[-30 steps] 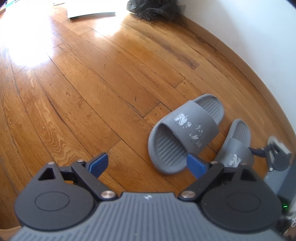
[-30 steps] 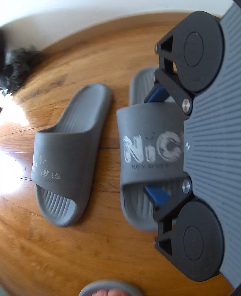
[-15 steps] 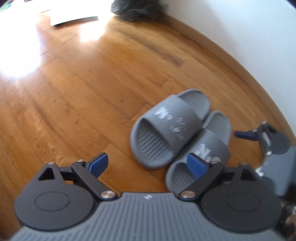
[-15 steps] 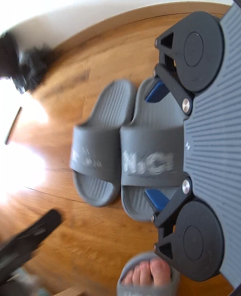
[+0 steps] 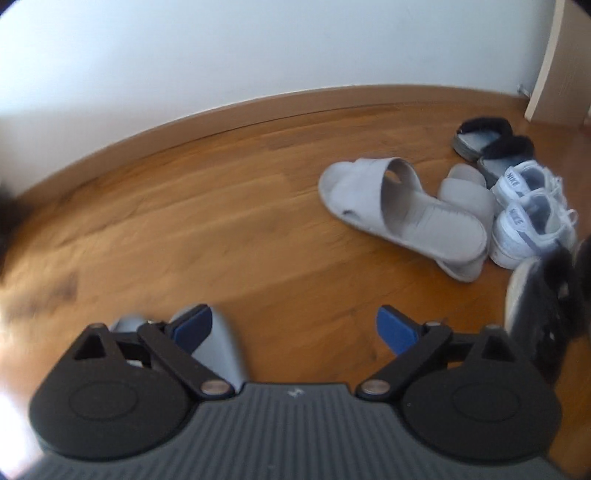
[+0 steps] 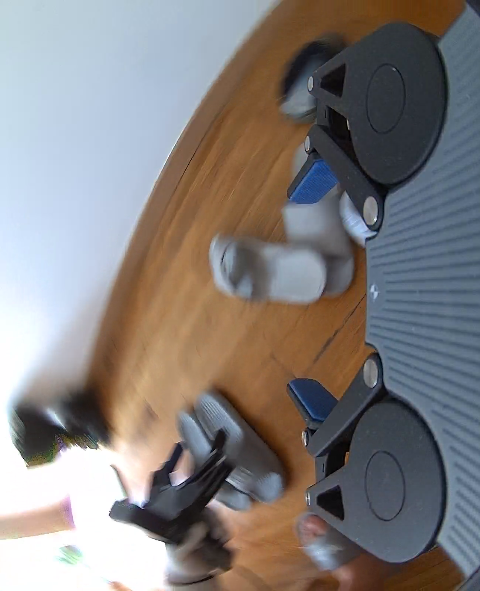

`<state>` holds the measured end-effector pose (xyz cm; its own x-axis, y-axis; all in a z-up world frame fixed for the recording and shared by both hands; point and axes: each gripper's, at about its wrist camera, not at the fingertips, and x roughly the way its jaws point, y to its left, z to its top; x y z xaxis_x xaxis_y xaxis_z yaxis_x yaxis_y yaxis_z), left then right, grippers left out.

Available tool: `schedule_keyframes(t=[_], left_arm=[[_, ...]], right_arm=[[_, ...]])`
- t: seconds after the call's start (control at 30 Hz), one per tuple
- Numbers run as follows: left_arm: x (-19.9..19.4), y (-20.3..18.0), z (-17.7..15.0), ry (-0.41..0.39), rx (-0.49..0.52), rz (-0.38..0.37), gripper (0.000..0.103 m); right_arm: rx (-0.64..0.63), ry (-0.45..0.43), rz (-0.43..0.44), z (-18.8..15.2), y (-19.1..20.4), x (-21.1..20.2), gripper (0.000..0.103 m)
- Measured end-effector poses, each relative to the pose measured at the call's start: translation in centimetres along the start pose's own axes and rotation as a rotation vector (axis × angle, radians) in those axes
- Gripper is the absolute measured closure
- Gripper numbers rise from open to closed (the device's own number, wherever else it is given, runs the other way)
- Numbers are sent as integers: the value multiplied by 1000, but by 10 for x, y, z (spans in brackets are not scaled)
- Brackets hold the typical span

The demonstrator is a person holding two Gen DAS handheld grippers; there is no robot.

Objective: Organize scattered shoes

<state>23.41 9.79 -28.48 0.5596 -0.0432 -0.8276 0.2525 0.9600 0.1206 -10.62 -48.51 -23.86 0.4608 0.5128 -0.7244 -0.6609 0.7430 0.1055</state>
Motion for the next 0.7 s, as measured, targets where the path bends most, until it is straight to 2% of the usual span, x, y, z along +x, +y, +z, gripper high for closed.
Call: schedule_keyframes(t=[0.07, 0.17, 0.23, 0.33, 0.37, 0.4, 0.5, 0.6, 0.7], left_arm=[[24, -24, 20, 1, 33, 20, 11], [73, -49, 53, 6, 26, 16, 14], [103, -55, 66, 38, -14, 11, 25], [135, -62, 74, 133, -40, -27, 61], [140, -64, 74, 146, -35, 4, 85], [145, -66, 73, 159, -28, 37, 88], [130, -63, 64, 96, -7, 77, 91], [96, -57, 35, 32, 103, 135, 92], [64, -36, -2, 49, 90, 115, 93]], right_arm=[[85, -11, 46, -20, -19, 1, 1], [108, 13, 79, -37, -34, 7, 1], [114, 26, 62, -40, -43, 14, 1], [160, 51, 73, -46, -62, 17, 1], [170, 52, 75, -46, -65, 13, 1], [189, 54, 82, -47, -70, 12, 1], [256, 51, 102, -52, -85, 10, 1], [284, 65, 108, -57, -87, 12, 1], [268, 92, 130, -61, -75, 17, 1]])
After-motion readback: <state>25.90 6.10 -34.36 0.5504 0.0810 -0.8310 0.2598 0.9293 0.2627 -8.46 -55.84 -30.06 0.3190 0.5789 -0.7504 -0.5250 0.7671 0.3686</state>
